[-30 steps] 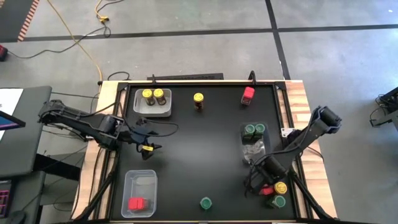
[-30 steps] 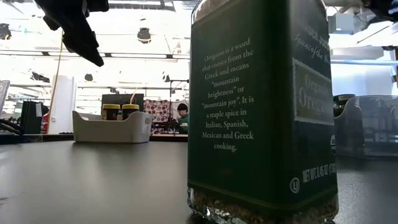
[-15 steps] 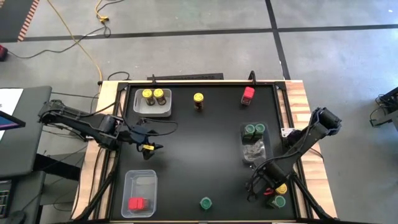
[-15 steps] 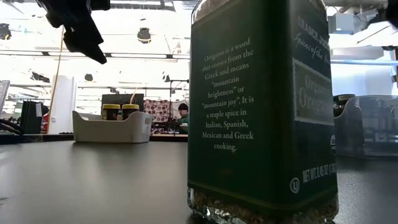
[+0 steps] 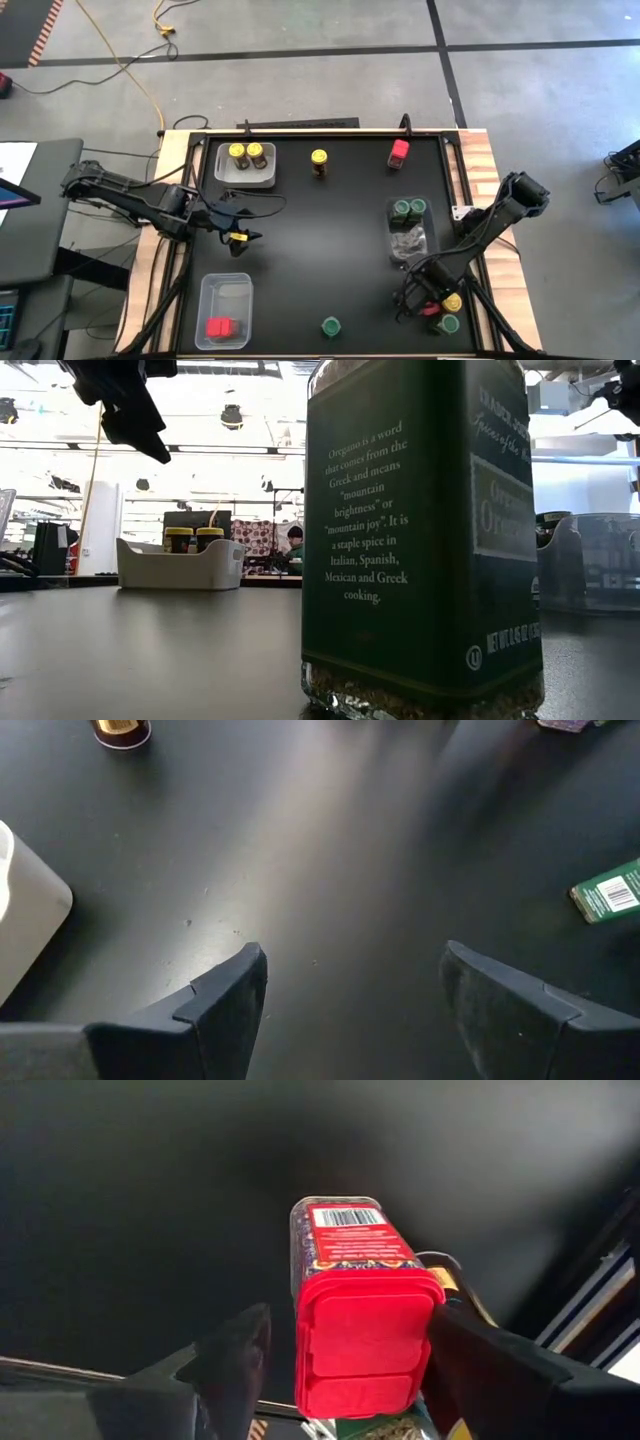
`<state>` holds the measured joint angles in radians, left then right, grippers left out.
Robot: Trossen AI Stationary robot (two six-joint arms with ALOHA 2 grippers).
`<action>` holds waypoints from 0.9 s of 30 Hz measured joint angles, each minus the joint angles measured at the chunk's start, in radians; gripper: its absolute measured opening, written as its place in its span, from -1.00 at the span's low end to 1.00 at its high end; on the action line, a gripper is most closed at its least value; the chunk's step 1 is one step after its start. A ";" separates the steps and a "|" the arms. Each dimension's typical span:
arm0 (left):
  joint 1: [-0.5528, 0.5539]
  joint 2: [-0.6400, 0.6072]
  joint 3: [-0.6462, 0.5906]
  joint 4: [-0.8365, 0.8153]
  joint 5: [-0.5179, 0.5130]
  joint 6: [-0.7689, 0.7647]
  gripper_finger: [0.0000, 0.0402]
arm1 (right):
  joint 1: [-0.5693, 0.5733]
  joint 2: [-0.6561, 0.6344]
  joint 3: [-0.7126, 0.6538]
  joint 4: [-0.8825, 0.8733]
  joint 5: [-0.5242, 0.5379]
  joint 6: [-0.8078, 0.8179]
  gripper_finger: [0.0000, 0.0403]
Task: Sort spices by type
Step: Put the bottom red seasoning can into the transparent bin
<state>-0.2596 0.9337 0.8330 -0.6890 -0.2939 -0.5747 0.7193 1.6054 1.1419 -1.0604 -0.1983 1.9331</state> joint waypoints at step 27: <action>0.000 0.000 0.000 -0.002 0.000 0.032 0.42 | -0.043 0.004 0.034 0.023 0.017 -0.180 0.59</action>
<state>-0.2596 0.9337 0.8330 -0.6910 -0.2939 -0.5423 0.6760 1.6091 1.1756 -1.0370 -0.1818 1.7534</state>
